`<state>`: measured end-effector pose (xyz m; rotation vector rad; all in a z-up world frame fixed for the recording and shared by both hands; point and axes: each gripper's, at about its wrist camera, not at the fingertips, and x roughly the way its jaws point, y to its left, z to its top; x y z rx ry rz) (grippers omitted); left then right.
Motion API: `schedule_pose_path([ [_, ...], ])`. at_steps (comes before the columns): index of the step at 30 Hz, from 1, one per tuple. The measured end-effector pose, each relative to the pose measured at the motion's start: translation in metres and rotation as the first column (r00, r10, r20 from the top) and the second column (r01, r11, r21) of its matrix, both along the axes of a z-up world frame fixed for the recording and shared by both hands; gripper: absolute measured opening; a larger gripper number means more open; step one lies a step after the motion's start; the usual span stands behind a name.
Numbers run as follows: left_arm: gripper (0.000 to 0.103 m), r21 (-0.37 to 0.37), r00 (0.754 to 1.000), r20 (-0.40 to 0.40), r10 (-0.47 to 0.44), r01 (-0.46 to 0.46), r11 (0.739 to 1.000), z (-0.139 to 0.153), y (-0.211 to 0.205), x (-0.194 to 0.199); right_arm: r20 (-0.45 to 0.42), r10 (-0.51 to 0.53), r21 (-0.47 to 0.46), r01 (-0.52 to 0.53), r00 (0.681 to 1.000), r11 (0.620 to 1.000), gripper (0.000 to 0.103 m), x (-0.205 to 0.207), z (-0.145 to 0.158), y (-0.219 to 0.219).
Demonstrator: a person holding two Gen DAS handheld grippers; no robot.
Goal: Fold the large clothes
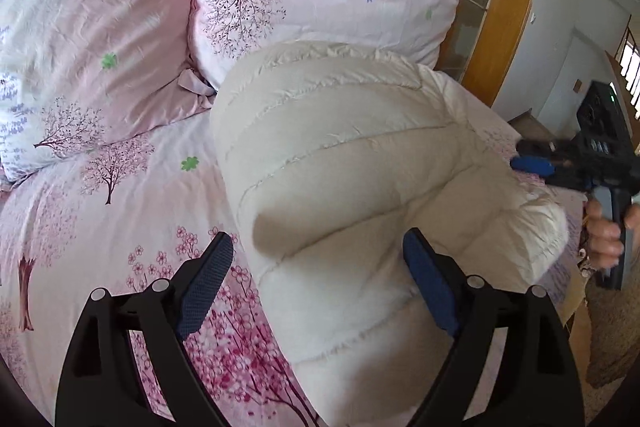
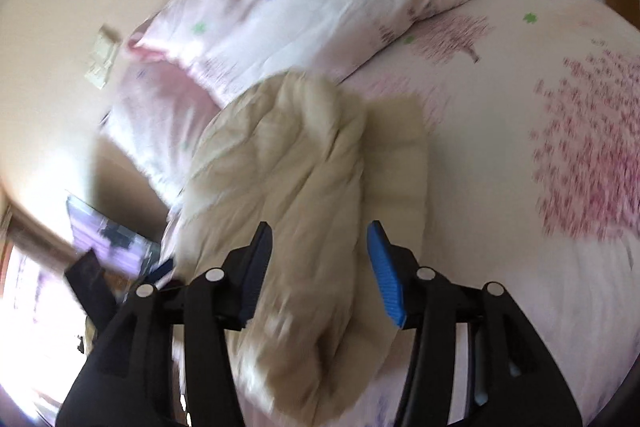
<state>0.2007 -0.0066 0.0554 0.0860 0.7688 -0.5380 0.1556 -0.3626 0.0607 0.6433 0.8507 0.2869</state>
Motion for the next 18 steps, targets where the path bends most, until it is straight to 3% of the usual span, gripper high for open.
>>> schedule_pose_path([
  [5,0.088,0.0,1.0,-0.007,-0.024,0.024,1.0,0.001,-0.003,-0.012,-0.036,0.043,-0.02,-0.043,0.998,0.999,0.049,-0.022,-0.005,0.015],
  [7,0.088,0.015,1.0,-0.011,-0.026,0.026,1.0,0.0,-0.006,-0.013,-0.046,0.054,-0.019,-0.054,0.997,0.998,0.019,-0.026,-0.01,0.019],
  [9,0.088,0.031,0.999,-0.029,-0.024,0.024,0.999,-0.004,-0.007,-0.012,-0.046,0.046,-0.022,-0.047,0.998,0.999,0.013,-0.032,-0.012,0.021],
  [12,0.088,0.029,0.997,-0.07,-0.027,0.029,0.999,-0.011,-0.006,-0.008,-0.039,0.031,-0.027,-0.033,0.999,0.999,0.01,-0.042,-0.015,0.023],
  [18,0.089,0.031,0.992,-0.116,-0.051,0.055,0.998,-0.024,-0.012,-0.003,-0.112,-0.005,-0.088,-0.004,0.994,0.996,0.009,-0.045,-0.044,0.031],
])
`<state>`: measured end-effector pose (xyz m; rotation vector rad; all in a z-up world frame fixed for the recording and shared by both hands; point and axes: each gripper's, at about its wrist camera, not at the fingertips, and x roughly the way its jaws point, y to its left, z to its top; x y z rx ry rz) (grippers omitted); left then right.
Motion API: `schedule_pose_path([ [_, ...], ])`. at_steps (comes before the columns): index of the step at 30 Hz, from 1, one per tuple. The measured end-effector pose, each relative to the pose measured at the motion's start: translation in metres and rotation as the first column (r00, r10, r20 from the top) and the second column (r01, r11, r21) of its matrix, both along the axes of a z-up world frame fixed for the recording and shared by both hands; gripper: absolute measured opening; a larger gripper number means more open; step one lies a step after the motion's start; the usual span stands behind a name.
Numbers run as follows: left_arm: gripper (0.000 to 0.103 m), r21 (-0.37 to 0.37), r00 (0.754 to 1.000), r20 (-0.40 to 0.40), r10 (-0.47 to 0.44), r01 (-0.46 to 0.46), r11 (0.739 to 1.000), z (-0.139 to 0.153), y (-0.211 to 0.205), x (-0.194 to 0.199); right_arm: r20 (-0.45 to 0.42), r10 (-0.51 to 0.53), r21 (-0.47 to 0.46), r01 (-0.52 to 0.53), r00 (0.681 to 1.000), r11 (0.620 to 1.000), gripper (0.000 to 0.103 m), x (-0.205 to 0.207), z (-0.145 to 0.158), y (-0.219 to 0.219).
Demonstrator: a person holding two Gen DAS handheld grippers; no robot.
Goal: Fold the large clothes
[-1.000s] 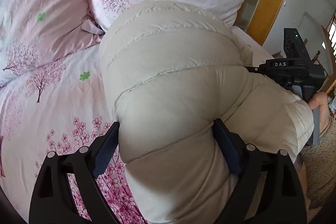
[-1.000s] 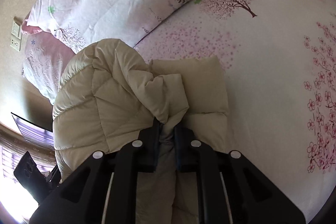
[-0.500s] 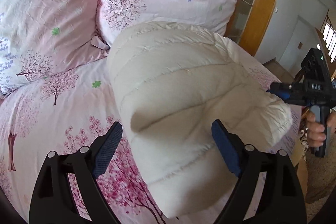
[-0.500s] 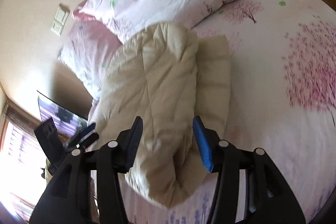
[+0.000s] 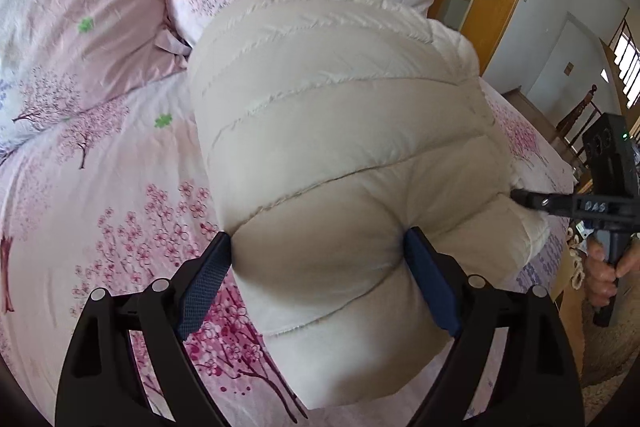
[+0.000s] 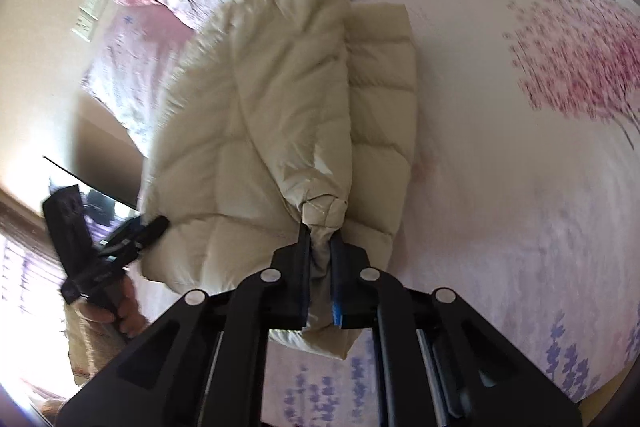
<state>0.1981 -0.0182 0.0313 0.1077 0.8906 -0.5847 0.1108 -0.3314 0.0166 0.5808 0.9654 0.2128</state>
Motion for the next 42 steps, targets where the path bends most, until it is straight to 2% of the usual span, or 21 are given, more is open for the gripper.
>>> schedule_pose_path([
  [6,0.091,0.045,1.0,0.016,-0.002,0.002,0.999,-0.013,-0.01,0.001,-0.018,0.002,-0.041,-0.003,1.0,0.999,0.011,0.004,-0.016,0.007],
  [8,0.091,0.038,1.0,0.022,-0.01,0.009,0.999,-0.009,-0.007,-0.001,-0.017,0.016,-0.063,-0.017,1.0,0.998,0.019,0.004,-0.009,0.005],
  [10,0.09,0.025,0.999,0.044,-0.015,0.014,1.0,0.003,0.001,-0.002,-0.003,0.012,-0.062,-0.013,1.0,0.998,0.035,0.006,0.004,-0.004],
  [13,0.09,0.015,0.992,0.122,0.015,-0.017,1.0,0.026,0.013,0.006,0.099,-0.051,-0.012,0.052,0.994,0.999,0.055,0.015,0.038,-0.027],
  [16,0.09,0.015,0.985,0.16,0.058,-0.061,0.998,0.044,0.02,0.03,0.162,-0.099,0.037,0.094,0.982,0.995,0.057,0.042,0.061,-0.041],
  [18,0.09,0.021,0.984,0.165,0.074,-0.078,0.997,0.051,0.02,0.052,0.168,-0.113,0.068,0.103,0.979,0.992,0.057,0.067,0.066,-0.045],
  [22,0.09,0.009,0.986,0.146,0.075,-0.077,0.997,0.056,0.01,0.082,0.127,-0.115,0.108,0.101,0.985,0.989,0.056,0.112,0.061,-0.038],
  [23,0.09,0.006,0.987,0.143,0.077,-0.078,0.997,0.057,0.007,0.087,0.114,-0.114,0.094,0.103,0.987,0.99,0.049,0.119,0.059,-0.036],
  [24,0.09,-0.001,0.988,0.136,0.076,-0.077,0.997,0.057,0.003,0.092,0.109,-0.113,0.081,0.104,0.988,0.991,0.018,0.125,0.056,-0.033],
  [25,0.09,-0.006,0.989,0.13,0.074,-0.074,0.997,0.058,0.001,0.095,0.107,-0.114,0.072,0.106,0.988,0.992,0.011,0.128,0.052,-0.031],
  [29,0.09,0.002,0.989,0.133,0.061,-0.061,0.998,0.054,-0.008,0.102,0.121,-0.182,0.046,0.178,0.976,0.983,0.007,0.114,0.043,-0.04],
  [34,0.091,0.038,0.992,0.123,0.04,-0.045,0.998,0.041,-0.018,0.106,0.04,-0.215,0.01,0.215,0.976,0.977,0.007,0.112,0.023,-0.047],
  [42,0.091,0.092,0.999,0.031,0.026,-0.029,0.995,0.011,-0.031,0.122,-0.055,-0.224,-0.08,0.22,0.973,0.972,0.009,0.123,-0.004,-0.042],
])
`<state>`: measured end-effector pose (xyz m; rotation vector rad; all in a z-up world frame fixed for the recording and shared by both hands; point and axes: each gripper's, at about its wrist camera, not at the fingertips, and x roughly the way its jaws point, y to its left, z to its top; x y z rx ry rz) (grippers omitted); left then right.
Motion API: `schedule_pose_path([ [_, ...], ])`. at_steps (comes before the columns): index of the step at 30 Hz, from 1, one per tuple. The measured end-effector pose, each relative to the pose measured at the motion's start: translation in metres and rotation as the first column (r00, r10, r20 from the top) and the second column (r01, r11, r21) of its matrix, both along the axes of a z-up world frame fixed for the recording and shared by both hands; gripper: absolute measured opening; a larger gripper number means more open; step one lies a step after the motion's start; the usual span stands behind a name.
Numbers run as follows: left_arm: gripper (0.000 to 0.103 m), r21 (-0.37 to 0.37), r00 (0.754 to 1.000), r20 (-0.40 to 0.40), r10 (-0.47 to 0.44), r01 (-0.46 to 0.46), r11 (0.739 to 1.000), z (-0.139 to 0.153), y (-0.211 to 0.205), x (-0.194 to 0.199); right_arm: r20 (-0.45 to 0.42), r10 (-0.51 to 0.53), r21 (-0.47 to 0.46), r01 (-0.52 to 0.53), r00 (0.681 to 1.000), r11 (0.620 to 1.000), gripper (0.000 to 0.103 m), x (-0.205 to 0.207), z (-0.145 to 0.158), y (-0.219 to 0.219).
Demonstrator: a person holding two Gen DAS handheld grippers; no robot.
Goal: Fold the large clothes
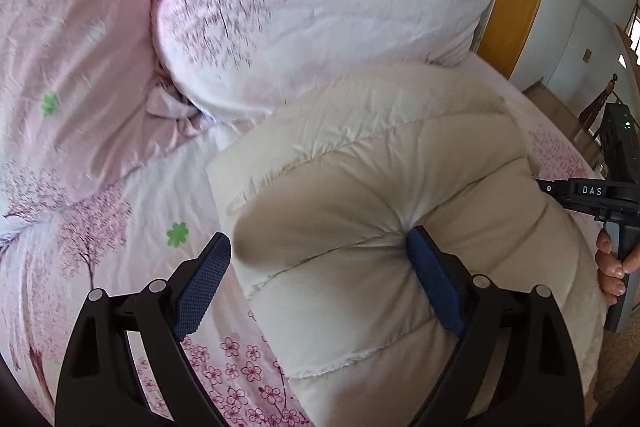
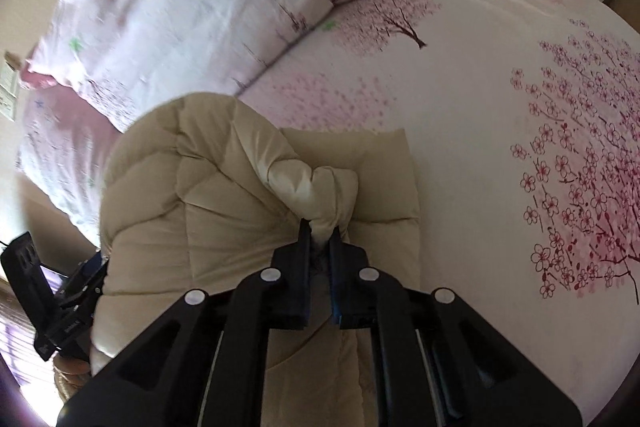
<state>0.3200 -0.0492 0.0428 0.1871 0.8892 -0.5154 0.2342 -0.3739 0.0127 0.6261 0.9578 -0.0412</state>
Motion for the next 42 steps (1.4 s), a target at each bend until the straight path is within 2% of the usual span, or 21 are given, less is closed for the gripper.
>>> schedule_pose_path([
  [5,0.092,0.028,1.0,0.028,0.014,-0.015,0.999,-0.006,-0.008,0.0,-0.016,-0.001,-0.003,0.001,1.0,1.0,0.013,0.002,-0.004,-0.003],
  [7,0.09,0.026,0.997,0.081,0.013,-0.015,1.0,0.004,-0.003,-0.013,0.022,-0.013,-0.014,0.013,1.0,1.0,0.021,-0.009,0.009,-0.005],
  [10,0.09,0.001,0.991,0.136,-0.012,0.012,1.0,0.022,0.006,-0.038,0.132,0.01,-0.033,-0.006,0.991,0.999,0.025,-0.039,0.032,0.0],
  [12,0.09,-0.031,0.987,0.155,-0.039,0.044,0.999,0.033,0.01,-0.056,0.191,0.057,-0.024,-0.053,0.98,0.998,0.027,-0.058,0.043,0.009],
  [15,0.09,-0.028,0.984,0.16,-0.074,0.079,0.996,0.038,0.007,-0.08,0.229,0.146,-0.037,-0.142,0.962,0.989,0.03,-0.081,0.05,0.029],
  [18,0.09,0.005,0.986,0.132,-0.098,0.098,0.995,0.029,0.001,-0.091,0.208,0.2,-0.062,-0.191,0.958,0.98,0.038,-0.09,0.046,0.042],
  [20,0.09,0.04,0.988,0.122,-0.099,0.094,0.995,0.019,-0.005,-0.092,0.181,0.207,-0.077,-0.196,0.962,0.978,0.038,-0.09,0.041,0.046],
  [25,0.094,0.026,0.995,0.06,-0.077,0.076,0.997,0.002,-0.004,-0.085,0.089,0.184,-0.037,-0.182,0.979,0.983,0.038,-0.087,0.01,0.047],
  [30,0.1,0.027,0.998,0.025,-0.055,0.054,0.998,-0.009,-0.006,-0.078,0.07,0.176,-0.045,-0.173,0.982,0.984,0.038,-0.088,-0.001,0.052],
  [42,0.102,0.046,0.999,0.014,-0.029,0.029,0.999,-0.017,-0.011,-0.076,0.062,0.165,-0.086,-0.159,0.984,0.984,0.039,-0.091,-0.004,0.056],
])
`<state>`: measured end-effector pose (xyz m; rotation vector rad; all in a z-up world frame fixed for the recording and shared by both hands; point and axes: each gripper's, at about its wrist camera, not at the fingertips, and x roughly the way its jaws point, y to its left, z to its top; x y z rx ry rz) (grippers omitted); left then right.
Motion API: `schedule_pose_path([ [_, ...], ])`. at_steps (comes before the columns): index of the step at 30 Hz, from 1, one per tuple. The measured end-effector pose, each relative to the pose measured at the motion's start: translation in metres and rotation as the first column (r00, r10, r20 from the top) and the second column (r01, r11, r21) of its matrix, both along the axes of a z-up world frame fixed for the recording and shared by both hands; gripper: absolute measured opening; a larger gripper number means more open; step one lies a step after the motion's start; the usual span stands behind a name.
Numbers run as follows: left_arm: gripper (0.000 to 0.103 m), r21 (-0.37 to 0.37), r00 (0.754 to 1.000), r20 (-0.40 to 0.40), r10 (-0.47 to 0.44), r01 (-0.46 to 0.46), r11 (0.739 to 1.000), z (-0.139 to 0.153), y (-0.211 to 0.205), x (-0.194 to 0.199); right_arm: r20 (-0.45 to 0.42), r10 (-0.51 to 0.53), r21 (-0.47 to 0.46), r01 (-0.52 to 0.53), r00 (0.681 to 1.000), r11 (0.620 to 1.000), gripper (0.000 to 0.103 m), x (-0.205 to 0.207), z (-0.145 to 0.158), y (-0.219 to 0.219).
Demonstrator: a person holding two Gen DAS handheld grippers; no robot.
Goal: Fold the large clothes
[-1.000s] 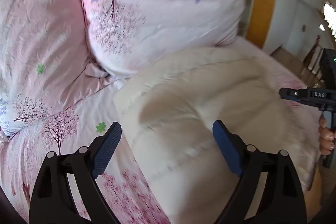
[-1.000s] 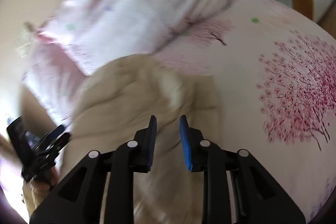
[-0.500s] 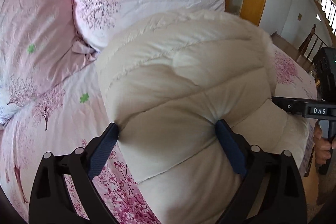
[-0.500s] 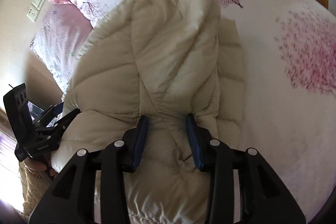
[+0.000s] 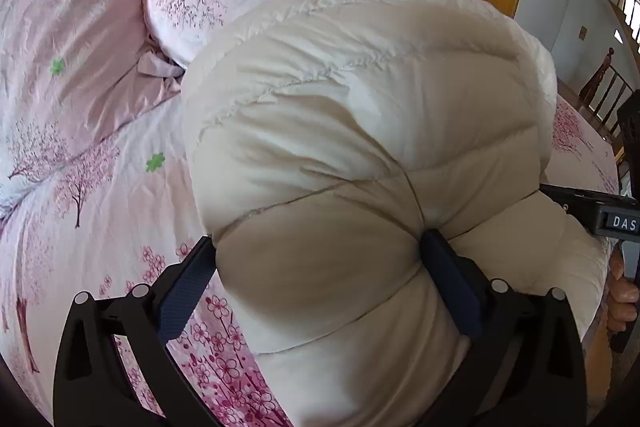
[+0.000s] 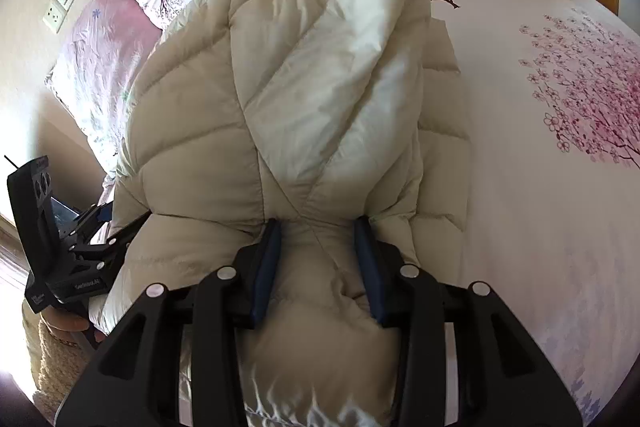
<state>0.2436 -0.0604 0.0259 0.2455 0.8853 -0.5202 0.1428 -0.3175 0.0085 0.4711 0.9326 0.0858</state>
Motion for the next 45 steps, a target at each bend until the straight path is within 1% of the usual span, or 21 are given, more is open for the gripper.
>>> schedule_pose_path([
  [2,0.102,-0.028,1.0,-0.007,-0.001,0.0,1.0,0.005,0.004,-0.001,-0.021,0.018,-0.025,-0.018,1.0,1.0,0.042,-0.003,0.004,0.002],
  [3,0.102,-0.056,1.0,-0.009,-0.002,0.001,0.998,0.009,0.008,-0.002,-0.031,0.022,-0.032,-0.022,0.999,0.999,0.05,-0.006,0.007,0.0],
  [4,0.102,-0.085,1.0,-0.017,-0.004,0.003,0.996,0.012,0.014,-0.003,-0.042,0.026,-0.039,-0.028,0.999,0.999,0.069,-0.007,0.014,-0.001],
  [6,0.102,-0.158,0.999,-0.043,-0.007,0.0,0.987,0.018,0.027,-0.005,-0.052,-0.008,-0.098,0.003,0.999,0.995,0.096,-0.012,0.027,-0.007],
  [7,0.102,-0.193,0.998,-0.057,-0.003,-0.008,0.981,0.021,0.035,-0.003,-0.028,-0.044,-0.139,0.04,0.999,0.99,0.098,-0.018,0.038,-0.013],
  [9,0.102,-0.267,0.995,-0.094,0.014,-0.038,0.963,0.025,0.051,0.002,-0.003,-0.076,-0.135,0.075,0.997,0.988,0.101,-0.023,0.05,-0.025],
  [11,0.102,-0.318,0.991,-0.129,0.037,-0.077,0.945,0.025,0.064,0.01,-0.016,-0.127,-0.09,0.125,0.992,0.988,0.101,-0.026,0.058,-0.044],
  [13,0.102,-0.368,0.982,-0.177,0.06,-0.123,0.922,0.021,0.076,0.019,-0.069,-0.16,-0.064,0.156,0.985,0.986,0.101,-0.02,0.06,-0.058],
  [15,0.102,-0.396,0.973,-0.225,0.057,-0.145,0.907,0.017,0.081,0.026,-0.127,-0.135,-0.04,0.131,0.983,0.991,0.101,-0.011,0.055,-0.065],
  [17,0.102,-0.428,0.96,-0.279,0.038,-0.159,0.889,0.011,0.082,0.033,-0.116,-0.125,-0.002,0.125,0.985,0.992,0.101,-0.001,0.052,-0.065],
  [19,0.102,-0.463,0.948,-0.318,0.012,-0.167,0.87,0.006,0.083,0.039,-0.105,-0.098,0.09,0.107,0.99,0.99,0.101,0.009,0.043,-0.072],
  [21,0.102,-0.501,0.93,-0.366,-0.022,-0.177,0.847,0.0,0.083,0.044,-0.112,-0.057,0.219,0.081,0.992,0.972,0.101,0.021,0.03,-0.082],
  [24,0.102,-0.533,0.913,-0.405,-0.06,-0.182,0.826,-0.005,0.079,0.048,-0.131,-0.037,0.325,0.078,0.991,0.943,0.101,0.038,0.011,-0.093],
  [28,0.102,-0.552,0.901,-0.422,-0.105,-0.164,0.817,-0.01,0.067,0.055,-0.142,0.0,0.352,0.05,0.99,0.934,0.101,0.052,0.001,-0.09],
  [31,0.102,-0.56,0.891,-0.436,-0.128,-0.158,0.813,-0.014,0.058,0.06,-0.142,0.034,0.346,0.018,0.989,0.938,0.101,0.061,-0.004,-0.085],
  [34,0.102,-0.565,0.882,-0.448,-0.144,-0.155,0.81,-0.018,0.048,0.066,-0.129,0.093,0.357,-0.042,0.987,0.933,0.101,0.071,-0.008,-0.079],
  [36,0.102,-0.57,0.877,-0.454,-0.154,-0.153,0.808,-0.021,0.046,0.068,-0.125,0.127,0.335,-0.078,0.984,0.939,0.101,0.072,-0.006,-0.073],
  [37,0.102,-0.574,0.874,-0.459,-0.159,-0.155,0.804,-0.022,0.045,0.07,-0.121,0.16,0.348,-0.109,0.98,0.931,0.101,0.073,-0.007,-0.07],
  [39,0.102,-0.583,0.867,-0.468,-0.17,-0.158,0.797,-0.025,0.043,0.071,-0.11,0.237,0.411,-0.172,0.965,0.895,0.101,0.075,-0.01,-0.061],
  [42,0.1,-0.595,0.862,-0.472,-0.186,-0.156,0.788,-0.027,0.041,0.073,-0.081,0.329,0.4,-0.271,0.941,0.876,0.101,0.076,-0.01,-0.04],
  [45,0.097,-0.603,0.86,-0.473,-0.19,-0.159,0.781,-0.028,0.046,0.072,-0.063,0.34,0.415,-0.286,0.938,0.864,0.1,0.084,-0.011,-0.034],
])
